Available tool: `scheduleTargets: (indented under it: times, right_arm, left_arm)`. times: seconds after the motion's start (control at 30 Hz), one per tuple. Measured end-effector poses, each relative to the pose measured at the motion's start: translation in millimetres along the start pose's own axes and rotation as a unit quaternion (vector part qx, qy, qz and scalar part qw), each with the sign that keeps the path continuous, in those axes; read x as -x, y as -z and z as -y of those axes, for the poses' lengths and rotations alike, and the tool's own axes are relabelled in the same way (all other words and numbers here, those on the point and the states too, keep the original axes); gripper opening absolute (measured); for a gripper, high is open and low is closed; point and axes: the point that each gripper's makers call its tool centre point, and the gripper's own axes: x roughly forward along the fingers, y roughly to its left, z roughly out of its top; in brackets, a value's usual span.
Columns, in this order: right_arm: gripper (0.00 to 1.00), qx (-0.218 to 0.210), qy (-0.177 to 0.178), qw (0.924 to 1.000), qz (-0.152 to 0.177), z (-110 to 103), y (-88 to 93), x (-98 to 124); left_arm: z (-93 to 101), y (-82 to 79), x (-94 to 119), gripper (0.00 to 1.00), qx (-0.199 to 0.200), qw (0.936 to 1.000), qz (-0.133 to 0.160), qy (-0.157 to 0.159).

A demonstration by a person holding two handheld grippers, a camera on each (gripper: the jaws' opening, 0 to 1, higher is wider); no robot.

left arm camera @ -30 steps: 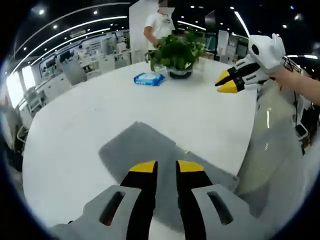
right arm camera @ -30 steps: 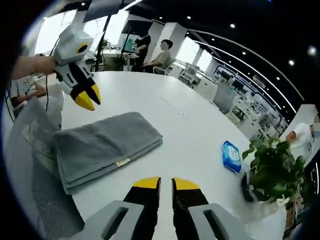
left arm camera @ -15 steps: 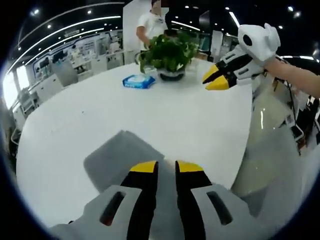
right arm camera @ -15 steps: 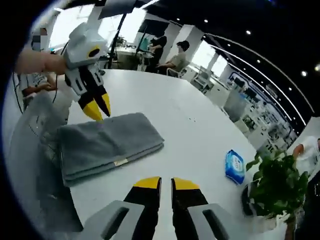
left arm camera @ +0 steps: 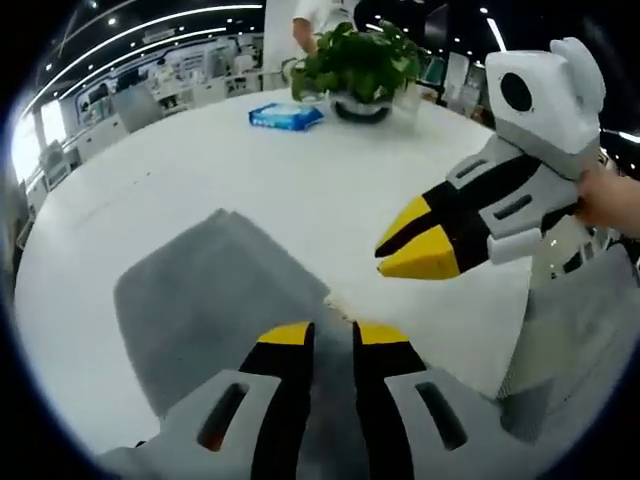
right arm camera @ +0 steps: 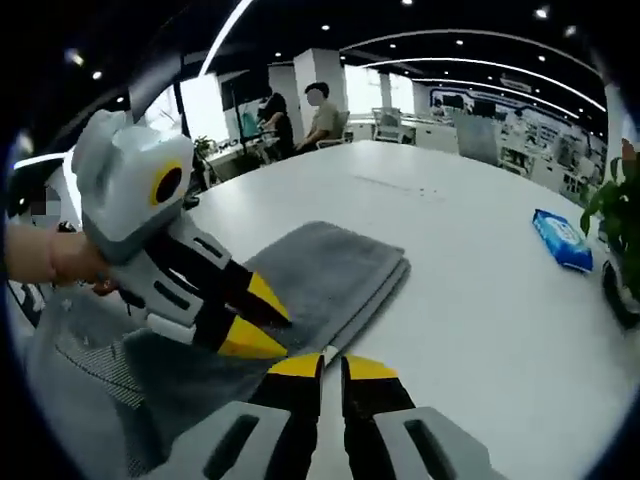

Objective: Open the folded towel by lifting each exposed corner and separating the folded layers until the towel lies flat within the target outline without major curled edges

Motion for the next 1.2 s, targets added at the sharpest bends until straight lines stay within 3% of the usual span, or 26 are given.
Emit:
scheduleTargets:
  times: [0.17, 0.27, 0.3, 0.4, 0.57, 0.8, 1.0, 1.2]
  right_arm:
    - [0.03, -0.019, -0.004, 0.9997, -0.016, -3, 15.8, -16]
    - [0.03, -0.023, -0.008, 0.9994, -0.023, -5, 23.0, -20]
    - [0.02, -0.028, -0.010, 0.9993, -0.023, -5, 25.0, -20]
    - [0.01, -0.039, -0.015, 0.9989, -0.020, -7, 26.3, -20]
    - [0.01, -0.041, -0.015, 0.9988, -0.020, -7, 27.4, -22]
    - [0.01, -0.040, -0.015, 0.9989, -0.019, -9, 27.7, -23]
    - [0.03, -0.056, -0.015, 0.9982, -0.012, -6, 27.2, -24]
    - [0.03, -0.078, -0.018, 0.9968, 0.002, -6, 23.0, -27]
  left_arm:
    - [-3.6, 4.5, -9, 0.15, 0.012, 0.9997, 0.007, -0.022]
    - [-7.5, -4.0, -9, 0.15, 0.025, 0.9975, 0.048, -0.045]
    - [-2.7, 1.7, -10, 0.15, 0.023, 0.9984, 0.037, -0.037]
    - [-1.8, 4.0, -13, 0.15, -0.012, 0.9981, 0.040, -0.046]
    - [-2.3, 3.8, -15, 0.15, -0.011, 0.9979, 0.043, -0.048]
    - [-8.5, 4.6, -13, 0.02, -0.024, 0.9976, 0.040, -0.052]
    - [-9.4, 4.7, -10, 0.01, 0.003, 0.9982, 0.044, -0.041]
    - [-16.5, 2.9, -3, 0.01, 0.073, 0.9955, 0.055, -0.026]
